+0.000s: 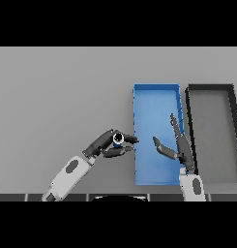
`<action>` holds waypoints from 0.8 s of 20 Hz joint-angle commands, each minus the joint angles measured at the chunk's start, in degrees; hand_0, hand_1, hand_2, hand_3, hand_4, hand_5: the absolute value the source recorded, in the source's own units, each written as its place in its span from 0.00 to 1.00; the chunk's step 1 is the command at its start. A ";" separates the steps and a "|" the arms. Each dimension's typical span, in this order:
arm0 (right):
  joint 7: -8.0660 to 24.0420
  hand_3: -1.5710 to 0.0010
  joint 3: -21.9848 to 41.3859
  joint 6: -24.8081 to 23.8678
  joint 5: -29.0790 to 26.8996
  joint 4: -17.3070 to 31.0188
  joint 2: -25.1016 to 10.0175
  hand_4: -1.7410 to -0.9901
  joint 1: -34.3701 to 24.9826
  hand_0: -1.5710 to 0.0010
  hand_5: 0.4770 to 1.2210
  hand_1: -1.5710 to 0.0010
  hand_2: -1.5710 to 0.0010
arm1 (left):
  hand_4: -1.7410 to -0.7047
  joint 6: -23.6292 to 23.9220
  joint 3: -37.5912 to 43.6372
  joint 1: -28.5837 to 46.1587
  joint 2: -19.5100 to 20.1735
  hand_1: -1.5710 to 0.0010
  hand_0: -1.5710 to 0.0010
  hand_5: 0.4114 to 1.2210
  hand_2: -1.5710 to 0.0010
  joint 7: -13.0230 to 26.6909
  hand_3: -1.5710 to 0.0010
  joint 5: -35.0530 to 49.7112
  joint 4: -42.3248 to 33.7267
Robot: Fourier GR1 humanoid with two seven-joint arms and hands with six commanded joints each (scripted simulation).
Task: Pick up the blue pipe and place it into the blue bin.
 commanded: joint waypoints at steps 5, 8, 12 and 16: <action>-1.24 1.00 -0.13 0.05 -0.11 -0.15 -0.13 0.82 0.63 1.00 0.17 1.00 1.00 | 0.00 -0.73 -0.12 -0.43 0.26 0.00 0.00 1.00 0.00 3.46 0.05 -0.44 -2.39; -0.73 1.00 -0.38 0.04 -0.48 0.46 0.07 0.77 0.45 1.00 0.17 1.00 1.00 | 0.00 -1.09 -0.12 0.02 0.34 0.00 0.00 1.00 0.00 4.19 0.05 -1.24 -2.40; -3.68 1.00 -0.79 1.30 -2.35 0.91 0.18 0.74 0.19 1.00 0.19 1.00 1.00 | 0.00 -1.61 0.38 -0.35 -0.23 0.00 0.00 1.00 0.00 4.47 0.05 -1.97 -1.47; -2.46 1.00 -2.03 13.20 -17.10 -5.18 -4.50 0.68 -2.00 1.00 0.13 1.00 1.00 | 0.00 -2.26 0.60 -0.15 -0.43 0.00 0.00 1.00 0.00 5.38 0.05 -2.20 -2.35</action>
